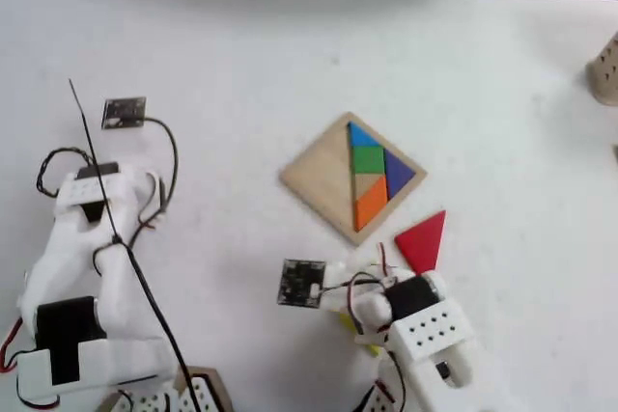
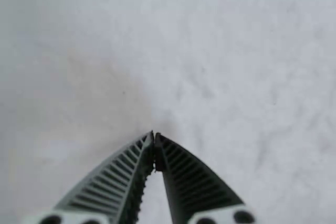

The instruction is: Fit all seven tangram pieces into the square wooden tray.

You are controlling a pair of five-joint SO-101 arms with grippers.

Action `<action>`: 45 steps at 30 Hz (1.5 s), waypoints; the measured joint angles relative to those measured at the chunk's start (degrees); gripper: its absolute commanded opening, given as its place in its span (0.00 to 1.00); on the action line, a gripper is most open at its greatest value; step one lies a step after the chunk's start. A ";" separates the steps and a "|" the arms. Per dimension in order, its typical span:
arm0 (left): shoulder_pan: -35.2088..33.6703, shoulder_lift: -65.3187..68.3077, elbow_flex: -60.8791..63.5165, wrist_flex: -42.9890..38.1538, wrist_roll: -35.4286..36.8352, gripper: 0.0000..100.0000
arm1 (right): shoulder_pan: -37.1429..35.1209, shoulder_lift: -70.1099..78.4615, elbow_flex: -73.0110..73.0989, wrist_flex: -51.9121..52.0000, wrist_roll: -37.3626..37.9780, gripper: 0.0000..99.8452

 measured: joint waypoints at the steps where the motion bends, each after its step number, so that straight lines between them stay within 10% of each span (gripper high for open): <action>1: 0.00 0.00 0.00 0.00 0.00 0.03 | -1.05 0.62 0.00 -0.79 -1.23 0.16; 23: 0.00 0.00 0.00 -0.18 0.00 0.03 | 1.05 29.27 -21.10 -5.71 -32.79 0.19; 45: 0.00 0.00 0.00 -0.26 0.00 0.03 | -8.70 29.89 -16.53 -8.62 -28.04 0.30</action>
